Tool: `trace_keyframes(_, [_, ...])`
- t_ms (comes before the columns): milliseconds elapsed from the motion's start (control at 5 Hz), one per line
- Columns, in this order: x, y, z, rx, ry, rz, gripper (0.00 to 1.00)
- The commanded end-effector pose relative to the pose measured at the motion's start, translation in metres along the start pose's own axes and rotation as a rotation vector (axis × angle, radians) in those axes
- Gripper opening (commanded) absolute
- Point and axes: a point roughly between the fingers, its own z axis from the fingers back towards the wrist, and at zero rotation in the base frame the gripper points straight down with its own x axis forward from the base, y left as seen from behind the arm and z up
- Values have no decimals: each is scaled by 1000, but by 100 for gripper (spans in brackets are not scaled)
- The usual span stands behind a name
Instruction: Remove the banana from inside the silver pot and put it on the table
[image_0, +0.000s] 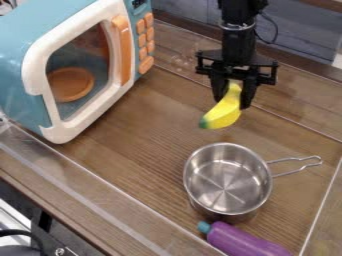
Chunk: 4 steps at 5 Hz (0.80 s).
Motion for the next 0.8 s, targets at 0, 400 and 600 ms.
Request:
trace_keyframes(0, [9,-1,12,-12,-40,-6,0])
trace_keyframes(400, [11,0,8,-16,-31,-18,0])
trace_keyframes(600, [12,1,7,-18,-26,-20,0])
